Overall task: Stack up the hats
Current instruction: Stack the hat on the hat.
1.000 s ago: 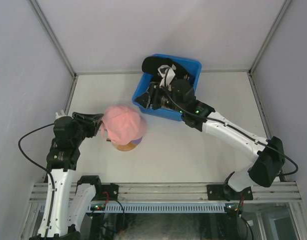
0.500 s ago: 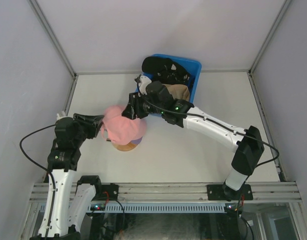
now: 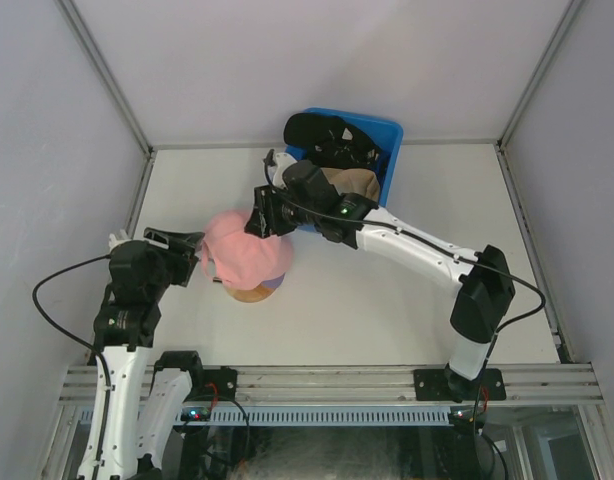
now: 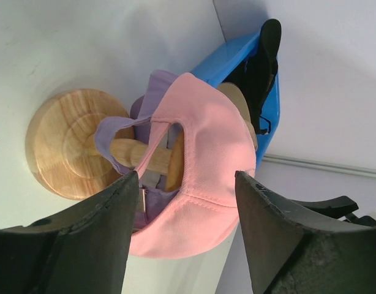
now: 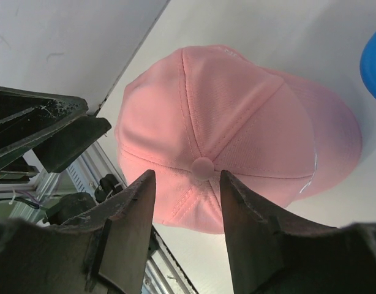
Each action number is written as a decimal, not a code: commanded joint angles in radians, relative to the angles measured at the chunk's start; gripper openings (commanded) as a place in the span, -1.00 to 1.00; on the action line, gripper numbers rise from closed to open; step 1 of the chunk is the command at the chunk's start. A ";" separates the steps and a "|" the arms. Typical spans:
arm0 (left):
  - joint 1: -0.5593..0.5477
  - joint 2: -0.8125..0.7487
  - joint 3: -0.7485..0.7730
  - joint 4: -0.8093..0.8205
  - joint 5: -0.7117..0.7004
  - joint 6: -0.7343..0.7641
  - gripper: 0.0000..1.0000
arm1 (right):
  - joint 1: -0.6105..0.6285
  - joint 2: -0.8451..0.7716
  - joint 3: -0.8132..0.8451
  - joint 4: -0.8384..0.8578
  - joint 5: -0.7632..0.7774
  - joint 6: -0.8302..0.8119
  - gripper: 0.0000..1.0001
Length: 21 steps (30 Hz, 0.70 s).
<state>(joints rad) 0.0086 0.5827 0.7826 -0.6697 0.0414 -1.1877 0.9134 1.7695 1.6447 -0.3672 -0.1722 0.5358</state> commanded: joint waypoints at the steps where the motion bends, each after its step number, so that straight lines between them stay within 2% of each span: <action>1: -0.002 -0.015 -0.010 -0.009 -0.045 0.042 0.38 | 0.004 0.012 0.062 -0.005 0.013 -0.035 -0.07; 12: -0.002 -0.014 -0.013 -0.024 -0.074 0.076 0.38 | 0.001 0.055 0.106 -0.044 0.015 -0.057 -0.09; 21: -0.002 -0.021 -0.025 -0.022 -0.084 0.076 0.38 | 0.008 0.093 0.172 -0.125 0.045 -0.099 -0.38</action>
<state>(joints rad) 0.0086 0.5686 0.7807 -0.7067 -0.0242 -1.1362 0.9131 1.8473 1.7603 -0.4614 -0.1509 0.4774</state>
